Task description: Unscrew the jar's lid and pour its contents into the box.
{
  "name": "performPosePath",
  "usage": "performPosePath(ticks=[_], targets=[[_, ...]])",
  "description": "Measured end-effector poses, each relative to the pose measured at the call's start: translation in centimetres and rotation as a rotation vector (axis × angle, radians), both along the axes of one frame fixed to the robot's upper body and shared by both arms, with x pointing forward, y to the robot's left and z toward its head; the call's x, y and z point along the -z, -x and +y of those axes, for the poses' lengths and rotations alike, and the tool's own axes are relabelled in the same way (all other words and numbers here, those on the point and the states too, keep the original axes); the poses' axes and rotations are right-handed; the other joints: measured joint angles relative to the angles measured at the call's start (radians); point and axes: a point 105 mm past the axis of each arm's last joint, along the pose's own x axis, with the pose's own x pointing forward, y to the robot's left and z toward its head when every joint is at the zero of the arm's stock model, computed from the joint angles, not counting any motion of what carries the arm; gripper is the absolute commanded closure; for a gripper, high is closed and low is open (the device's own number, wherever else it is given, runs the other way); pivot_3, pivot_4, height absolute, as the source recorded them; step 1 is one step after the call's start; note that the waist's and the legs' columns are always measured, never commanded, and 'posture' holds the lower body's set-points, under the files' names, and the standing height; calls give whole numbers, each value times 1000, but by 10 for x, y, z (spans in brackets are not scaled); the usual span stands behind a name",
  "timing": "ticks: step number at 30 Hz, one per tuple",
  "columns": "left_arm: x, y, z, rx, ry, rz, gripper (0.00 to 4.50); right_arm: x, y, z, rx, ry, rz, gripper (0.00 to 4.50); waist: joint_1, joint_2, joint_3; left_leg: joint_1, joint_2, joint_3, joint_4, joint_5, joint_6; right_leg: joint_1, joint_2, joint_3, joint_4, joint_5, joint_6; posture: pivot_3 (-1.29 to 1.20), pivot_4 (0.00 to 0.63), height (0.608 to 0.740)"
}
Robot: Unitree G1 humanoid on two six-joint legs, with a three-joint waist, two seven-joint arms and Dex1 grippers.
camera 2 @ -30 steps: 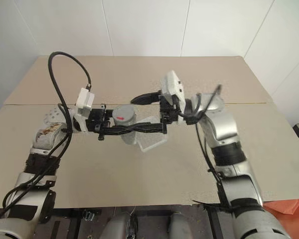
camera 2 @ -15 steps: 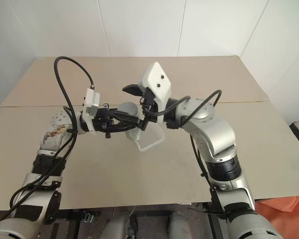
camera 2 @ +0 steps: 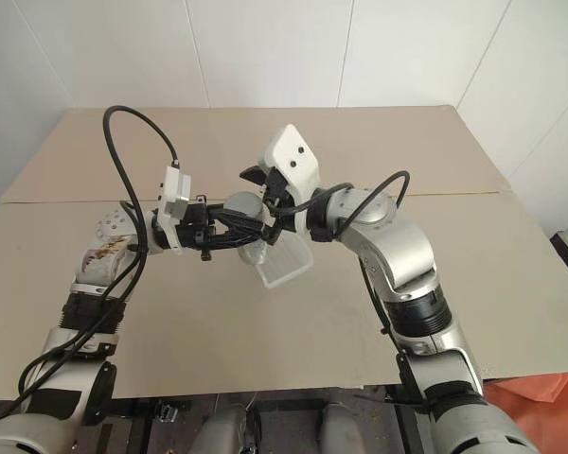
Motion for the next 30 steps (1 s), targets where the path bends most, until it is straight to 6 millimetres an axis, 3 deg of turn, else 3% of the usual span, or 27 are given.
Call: performPosePath(ticks=[8,11,13,18,24,30], targets=[[-2,-4,9,-48,-5,-2,2483,5,-1,-28,25,62,-13,26,0,0,0,0,0,0,0,0,0,0,0,0,-1,0,0,0,150,740],[-8,2,15,-25,-10,-29,2483,2,-30,-84,271,61,0,26,9,0,0,0,-1,0,0,-1,1,1,-1,-1,-3,0,0,0,150,740],[-8,3,17,-24,-5,-29,2483,-3,-35,-101,333,46,-6,26,10,0,0,0,0,0,0,-1,1,1,-1,-1,-4,0,0,0,150,740],[-6,4,12,-8,3,-23,2483,-5,-26,-93,297,38,-13,26,-2,0,0,0,1,0,0,0,1,1,0,0,-4,0,0,0,150,740],[-4,5,4,11,18,-17,2483,-17,12,-52,70,-42,-14,26,0,0,0,0,1,0,0,0,1,1,0,0,-3,0,0,0,150,740],[-7,3,-2,27,30,-28,2483,-21,29,-10,-57,-46,-15,26,1,0,0,0,0,0,0,0,1,1,0,-1,-2,0,0,0,150,740]])
